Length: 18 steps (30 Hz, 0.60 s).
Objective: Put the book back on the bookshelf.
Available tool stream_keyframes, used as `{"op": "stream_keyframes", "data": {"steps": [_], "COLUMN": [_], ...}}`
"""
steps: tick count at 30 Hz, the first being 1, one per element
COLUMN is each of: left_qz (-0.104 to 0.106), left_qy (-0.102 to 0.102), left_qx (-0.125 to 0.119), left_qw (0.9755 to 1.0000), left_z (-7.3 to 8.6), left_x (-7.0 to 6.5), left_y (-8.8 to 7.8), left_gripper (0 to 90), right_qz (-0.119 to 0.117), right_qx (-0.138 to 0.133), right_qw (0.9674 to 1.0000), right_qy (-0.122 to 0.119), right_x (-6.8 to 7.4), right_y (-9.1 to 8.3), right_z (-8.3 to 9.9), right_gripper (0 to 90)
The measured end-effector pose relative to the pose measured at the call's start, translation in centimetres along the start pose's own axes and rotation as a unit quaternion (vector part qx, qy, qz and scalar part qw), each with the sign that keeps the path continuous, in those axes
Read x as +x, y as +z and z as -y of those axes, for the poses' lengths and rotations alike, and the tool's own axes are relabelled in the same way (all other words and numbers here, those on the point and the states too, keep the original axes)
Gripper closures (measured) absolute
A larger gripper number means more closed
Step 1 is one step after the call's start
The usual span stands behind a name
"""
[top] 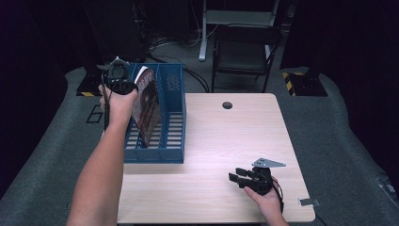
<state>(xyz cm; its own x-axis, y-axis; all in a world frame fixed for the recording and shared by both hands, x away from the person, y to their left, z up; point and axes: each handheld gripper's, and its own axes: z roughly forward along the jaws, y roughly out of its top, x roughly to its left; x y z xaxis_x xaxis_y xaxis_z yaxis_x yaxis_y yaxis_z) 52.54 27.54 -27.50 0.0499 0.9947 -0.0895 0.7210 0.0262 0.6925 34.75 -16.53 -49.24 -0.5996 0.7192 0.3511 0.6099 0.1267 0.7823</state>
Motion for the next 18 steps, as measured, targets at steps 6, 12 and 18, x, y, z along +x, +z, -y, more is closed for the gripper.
{"op": "stream_keyframes", "data": {"steps": [6,12,18], "left_qz": [-0.006,-0.008,-0.007], "left_qy": [-0.008,-0.021,-0.013], "left_qx": [-0.005,-0.009,-0.009], "left_qw": [0.9999,0.9997,0.9999], "left_z": [-0.19,-0.20,-0.12], "left_x": [0.35,0.60,0.22], "left_y": [0.14,0.34,0.73], "left_gripper": [84.4,84.4,84.4], "right_qz": [-0.001,-0.003,-0.004], "right_qx": [0.002,0.003,0.006], "right_qw": [1.0000,1.0000,1.0000], "right_qy": [0.004,0.000,-0.001], "right_x": [0.00,0.07,0.05], "right_y": [0.06,0.20,0.32], "right_z": [-0.01,0.02,0.02], "right_gripper": [52.9,53.0,53.1]}}
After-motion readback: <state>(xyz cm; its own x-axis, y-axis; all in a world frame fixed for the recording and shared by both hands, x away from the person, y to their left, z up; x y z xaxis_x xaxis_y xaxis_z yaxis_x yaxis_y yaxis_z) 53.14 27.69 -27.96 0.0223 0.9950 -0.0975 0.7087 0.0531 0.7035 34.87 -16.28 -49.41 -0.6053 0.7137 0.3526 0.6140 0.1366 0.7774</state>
